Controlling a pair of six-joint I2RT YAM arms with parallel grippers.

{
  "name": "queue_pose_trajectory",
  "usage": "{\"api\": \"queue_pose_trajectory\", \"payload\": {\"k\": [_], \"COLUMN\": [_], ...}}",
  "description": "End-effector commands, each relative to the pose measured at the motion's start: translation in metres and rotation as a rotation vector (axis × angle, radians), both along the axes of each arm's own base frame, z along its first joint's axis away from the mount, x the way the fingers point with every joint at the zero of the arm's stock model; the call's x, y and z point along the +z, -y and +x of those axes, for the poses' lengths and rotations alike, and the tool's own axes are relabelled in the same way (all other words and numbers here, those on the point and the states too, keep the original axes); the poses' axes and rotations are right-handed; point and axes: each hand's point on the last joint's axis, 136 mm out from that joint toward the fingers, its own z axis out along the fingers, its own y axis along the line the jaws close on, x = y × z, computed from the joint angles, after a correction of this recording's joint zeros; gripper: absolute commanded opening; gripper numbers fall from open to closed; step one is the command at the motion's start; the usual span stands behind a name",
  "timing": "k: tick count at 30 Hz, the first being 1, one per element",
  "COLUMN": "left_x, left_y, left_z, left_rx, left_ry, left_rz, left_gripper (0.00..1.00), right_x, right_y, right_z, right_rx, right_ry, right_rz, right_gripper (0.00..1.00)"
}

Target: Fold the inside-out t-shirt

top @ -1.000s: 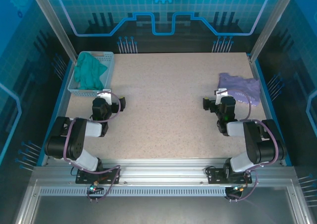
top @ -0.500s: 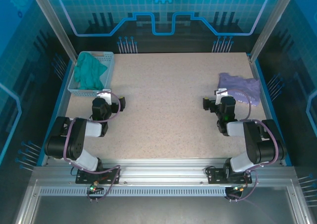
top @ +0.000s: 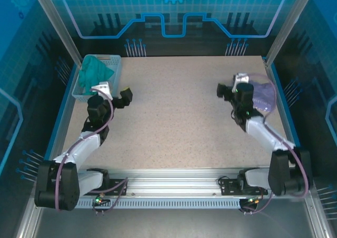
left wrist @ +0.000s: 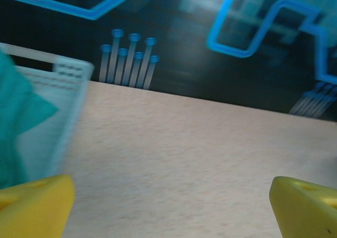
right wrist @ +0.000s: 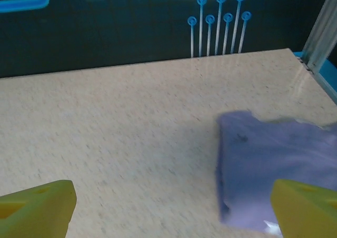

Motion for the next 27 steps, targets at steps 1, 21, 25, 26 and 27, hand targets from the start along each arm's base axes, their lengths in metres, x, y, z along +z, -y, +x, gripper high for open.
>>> {"api": "queue_pose_trajectory", "payload": {"k": [1,21,25,26,27], "left_x": [-0.012,-0.029,-0.035,-0.037,-0.038], "left_y": [0.048,0.049,0.044,0.043,0.042], "left_z": [-0.004,-0.012,-0.013,-0.013,-0.013], "left_rx": [-0.15,-0.09,-0.069,-0.063,-0.06], "left_ry": [-0.137,-0.288,-0.291,-0.294,-0.295], "left_rz": [-0.14,-0.007,0.019,0.027,0.035], "left_gripper": [0.96,0.98,0.98,0.98,0.99], "right_x": [-0.065,-0.168,-0.177,-0.18,-0.18], "right_y": [0.014,0.132,0.153,0.157,0.161], "right_z": [0.012,0.03,0.026,0.025,0.025], "right_rx": [-0.154,-0.023,0.005,0.004,-0.004], "right_ry": [-0.385,-1.026,-1.071,-1.085,-1.088], "right_rz": [-0.06,-0.547,-0.646,-0.654,-0.658], "right_gripper": [0.96,0.77,0.73,0.72,0.73]}}
